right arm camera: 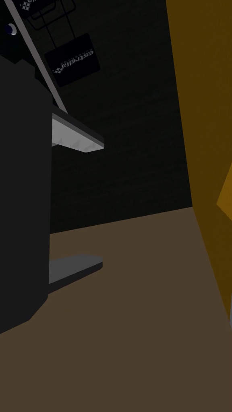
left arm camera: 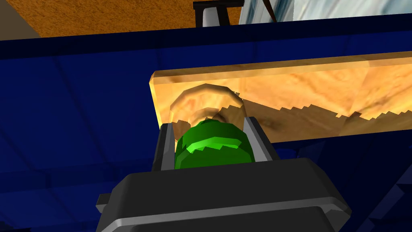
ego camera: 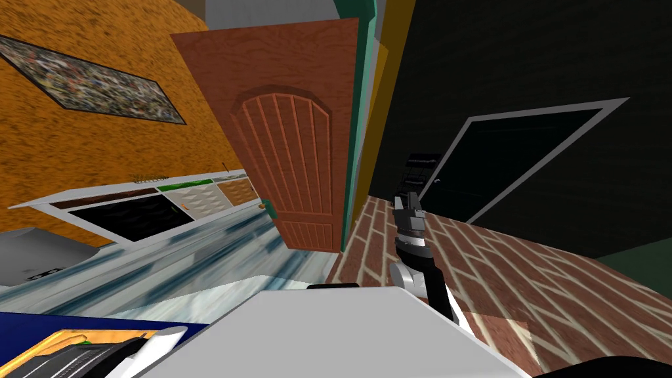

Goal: Push the door open

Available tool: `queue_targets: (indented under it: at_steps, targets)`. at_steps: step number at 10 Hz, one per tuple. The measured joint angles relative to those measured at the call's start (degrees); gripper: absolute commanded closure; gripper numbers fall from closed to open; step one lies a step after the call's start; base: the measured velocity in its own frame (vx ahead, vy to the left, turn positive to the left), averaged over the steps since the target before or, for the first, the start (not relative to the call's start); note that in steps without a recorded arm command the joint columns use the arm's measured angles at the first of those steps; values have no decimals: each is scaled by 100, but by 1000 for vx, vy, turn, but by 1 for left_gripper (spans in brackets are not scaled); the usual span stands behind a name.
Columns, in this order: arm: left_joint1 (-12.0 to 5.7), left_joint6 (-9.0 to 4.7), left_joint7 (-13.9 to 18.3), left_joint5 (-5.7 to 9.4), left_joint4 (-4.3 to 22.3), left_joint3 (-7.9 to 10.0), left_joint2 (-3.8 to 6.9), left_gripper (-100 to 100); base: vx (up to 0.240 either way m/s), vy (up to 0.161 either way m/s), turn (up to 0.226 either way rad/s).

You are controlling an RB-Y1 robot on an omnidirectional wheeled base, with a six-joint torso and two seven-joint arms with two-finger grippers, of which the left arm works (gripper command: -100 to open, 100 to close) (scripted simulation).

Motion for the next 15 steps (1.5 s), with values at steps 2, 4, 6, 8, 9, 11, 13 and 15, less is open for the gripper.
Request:
queue_targets:
  at_steps: [2, 4, 6, 8, 9, 11, 13, 15]
  targets:
    - [61, -3, -124, 194, 96, 130, 115, 100, 154, 89, 0]
    - [120, 34, -197, 314, 25, 216, 107, 100, 63, 71, 21]
    - [114, 39, -234, 335, 85, 339, 106, 100, 83, 157, 12]
    - [87, 41, -300, 362, 47, 526, 63, 100, 113, 158, 19]
    - [105, 34, -306, 384, 48, 602, 84, 100, 100, 160, 28]
    - [105, 35, -365, 419, -6, 814, 40, 100, 124, 168, 29]
    - [110, 32, -419, 452, 3, 1003, 37, 100, 114, 163, 24]
    - [134, -5, -450, 487, 31, 1181, 27, 100, 113, 175, 30]
